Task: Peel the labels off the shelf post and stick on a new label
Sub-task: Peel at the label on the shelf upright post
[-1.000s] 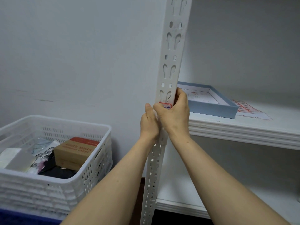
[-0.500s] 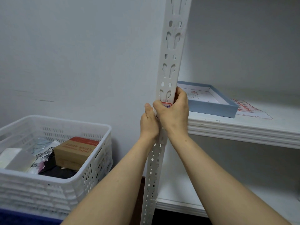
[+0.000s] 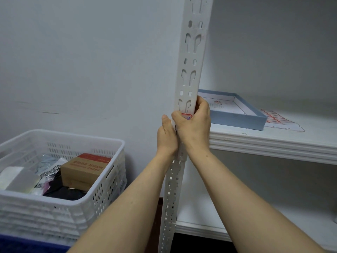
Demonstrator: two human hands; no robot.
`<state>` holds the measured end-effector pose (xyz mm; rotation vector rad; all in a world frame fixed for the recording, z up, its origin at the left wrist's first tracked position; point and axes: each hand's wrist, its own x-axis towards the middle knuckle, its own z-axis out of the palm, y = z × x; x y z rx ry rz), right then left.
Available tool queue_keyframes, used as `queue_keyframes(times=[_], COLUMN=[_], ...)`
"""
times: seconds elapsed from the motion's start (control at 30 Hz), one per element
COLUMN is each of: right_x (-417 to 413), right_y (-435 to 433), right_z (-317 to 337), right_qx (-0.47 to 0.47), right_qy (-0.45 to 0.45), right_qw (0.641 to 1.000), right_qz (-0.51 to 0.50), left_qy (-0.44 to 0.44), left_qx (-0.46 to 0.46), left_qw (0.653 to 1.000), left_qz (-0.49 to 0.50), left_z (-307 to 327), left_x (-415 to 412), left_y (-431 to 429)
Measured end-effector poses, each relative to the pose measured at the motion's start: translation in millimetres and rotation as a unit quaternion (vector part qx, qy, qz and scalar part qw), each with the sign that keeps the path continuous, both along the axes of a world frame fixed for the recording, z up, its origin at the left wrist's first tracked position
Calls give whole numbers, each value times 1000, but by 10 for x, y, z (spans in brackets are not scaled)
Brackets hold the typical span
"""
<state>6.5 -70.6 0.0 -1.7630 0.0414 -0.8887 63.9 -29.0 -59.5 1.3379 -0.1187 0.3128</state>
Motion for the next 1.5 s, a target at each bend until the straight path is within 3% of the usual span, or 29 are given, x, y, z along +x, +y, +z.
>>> queue_keyframes(times=[0.23,0.3,0.5,0.67,0.8,1.03,1.3,1.5], right_x=[19,18,14,22,-2,10,-6,10], right_y=[11,-7,17,30,-14,28,-20,24], right_z=[3,-12,-3,13,-5,8,-21,22], right_qx=[16,18,12,25,24,20,31,29], right_qy=[-7,-5,-9,-14,-9,-10,-4,-7], right_qw=[1000,1000,1000,1000,1000,1000,999,999], right_qz=[-1,6,1,0,13,8,28,14], left_qy=[-10,17,-16,-25,15,-7,28,-6], left_qx=[61,33,10,82,33,72,17,66], left_qw=[998,999,1000,996,999,997,999,997], left_qz=[16,5,0,37,16,41,11,27], left_z=[75,100,90,90,102,148,131,144], left_x=[-126,-151,-143,-118,-150,-197,-194,-216], left_y=[-3,1,-5,-8,-6,-12,-27,-15])
